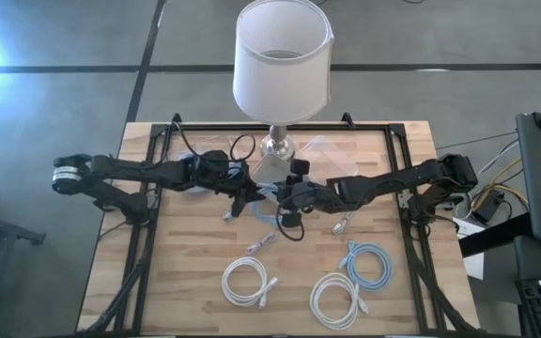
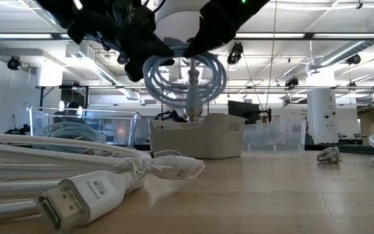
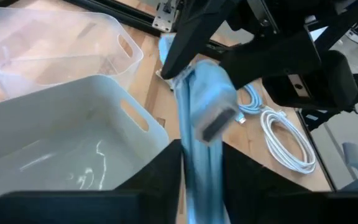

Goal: Pick & Place USB Port
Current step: Put the left blue HDMI cable into the left transparent bin

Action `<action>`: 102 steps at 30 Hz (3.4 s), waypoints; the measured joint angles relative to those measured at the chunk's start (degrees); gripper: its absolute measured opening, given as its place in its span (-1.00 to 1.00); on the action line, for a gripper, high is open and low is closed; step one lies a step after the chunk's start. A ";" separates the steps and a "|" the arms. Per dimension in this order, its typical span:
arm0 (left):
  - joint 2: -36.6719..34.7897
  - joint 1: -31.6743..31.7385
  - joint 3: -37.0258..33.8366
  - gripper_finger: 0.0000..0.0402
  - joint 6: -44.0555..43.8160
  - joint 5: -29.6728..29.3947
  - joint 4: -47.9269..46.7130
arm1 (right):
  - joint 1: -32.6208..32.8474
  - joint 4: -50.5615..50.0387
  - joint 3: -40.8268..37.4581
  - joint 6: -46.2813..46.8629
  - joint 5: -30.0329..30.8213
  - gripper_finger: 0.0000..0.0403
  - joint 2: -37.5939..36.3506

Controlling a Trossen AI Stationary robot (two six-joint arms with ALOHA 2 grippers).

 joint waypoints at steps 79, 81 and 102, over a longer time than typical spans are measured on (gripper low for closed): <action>-33.92 0.18 -3.04 -0.74 -5.20 -44.26 -48.85 | 4.30 -3.66 1.31 -0.62 0.03 -0.25 -1.01; -33.86 0.46 -4.16 -0.74 -5.90 -44.20 -48.94 | 4.30 -3.66 1.31 -0.69 0.04 -0.24 -0.98; -30.49 14.49 -7.54 -0.74 -0.41 -29.87 -42.05 | 4.30 -3.55 1.31 -2.19 -0.28 -0.28 -0.94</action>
